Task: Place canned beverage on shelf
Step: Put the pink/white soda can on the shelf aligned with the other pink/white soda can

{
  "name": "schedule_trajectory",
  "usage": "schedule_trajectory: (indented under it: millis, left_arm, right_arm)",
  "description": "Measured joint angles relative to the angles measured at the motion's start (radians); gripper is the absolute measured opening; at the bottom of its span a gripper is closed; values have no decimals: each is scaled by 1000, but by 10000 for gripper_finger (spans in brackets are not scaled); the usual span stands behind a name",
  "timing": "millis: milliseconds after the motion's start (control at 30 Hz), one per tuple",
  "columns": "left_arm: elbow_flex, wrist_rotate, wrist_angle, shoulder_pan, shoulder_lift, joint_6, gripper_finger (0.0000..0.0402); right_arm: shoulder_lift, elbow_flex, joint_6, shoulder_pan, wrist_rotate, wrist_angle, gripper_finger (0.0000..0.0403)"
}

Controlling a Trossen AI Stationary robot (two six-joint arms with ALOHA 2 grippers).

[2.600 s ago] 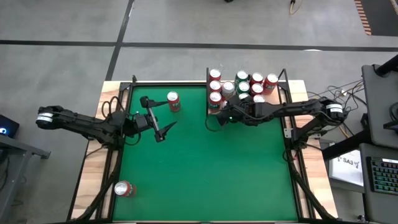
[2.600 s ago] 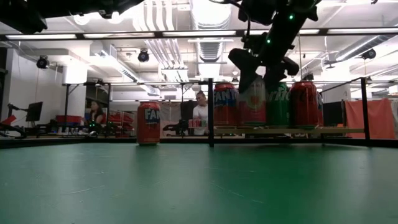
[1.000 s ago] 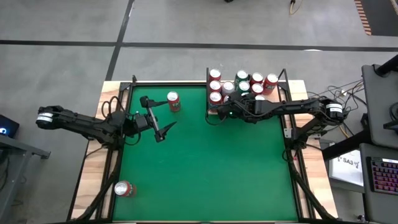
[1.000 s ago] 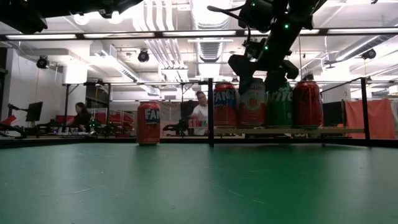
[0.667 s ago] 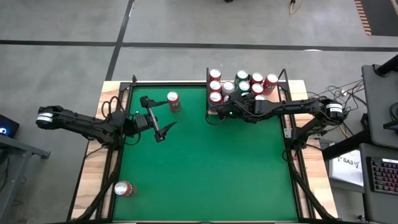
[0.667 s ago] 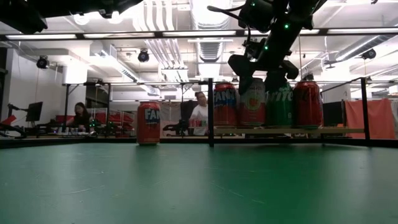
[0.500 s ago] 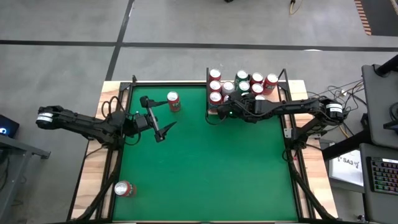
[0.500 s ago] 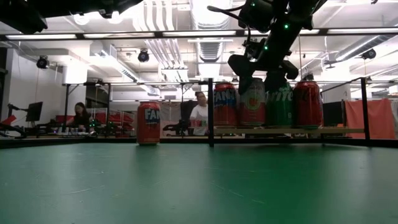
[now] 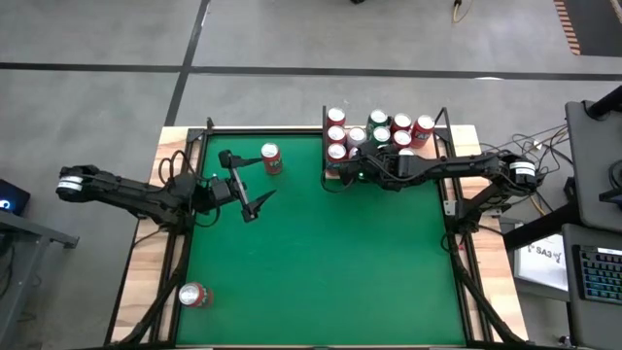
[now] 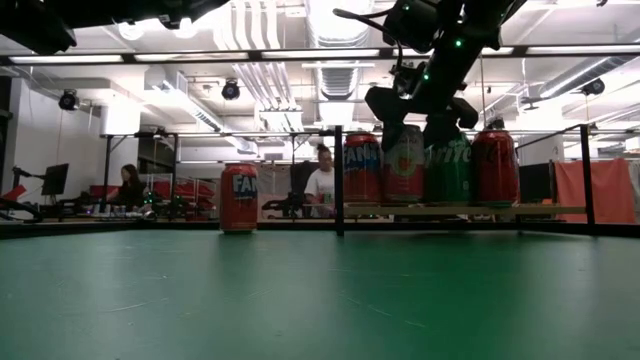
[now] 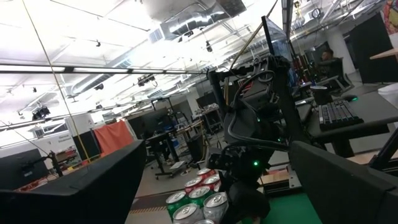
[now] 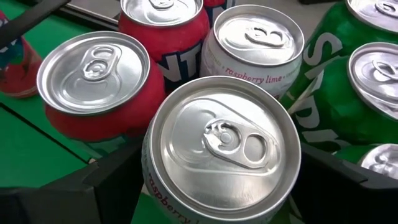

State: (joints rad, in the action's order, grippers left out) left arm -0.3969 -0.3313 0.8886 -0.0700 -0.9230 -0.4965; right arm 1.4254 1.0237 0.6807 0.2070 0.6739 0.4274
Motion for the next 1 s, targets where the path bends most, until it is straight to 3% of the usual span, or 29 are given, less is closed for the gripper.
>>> schedule_trajectory:
  millis: [1000]
  left_arm:
    - [0,1,1,0,0,54,382]
  right_arm:
    - [0,0,-37,3,-26,9,327]
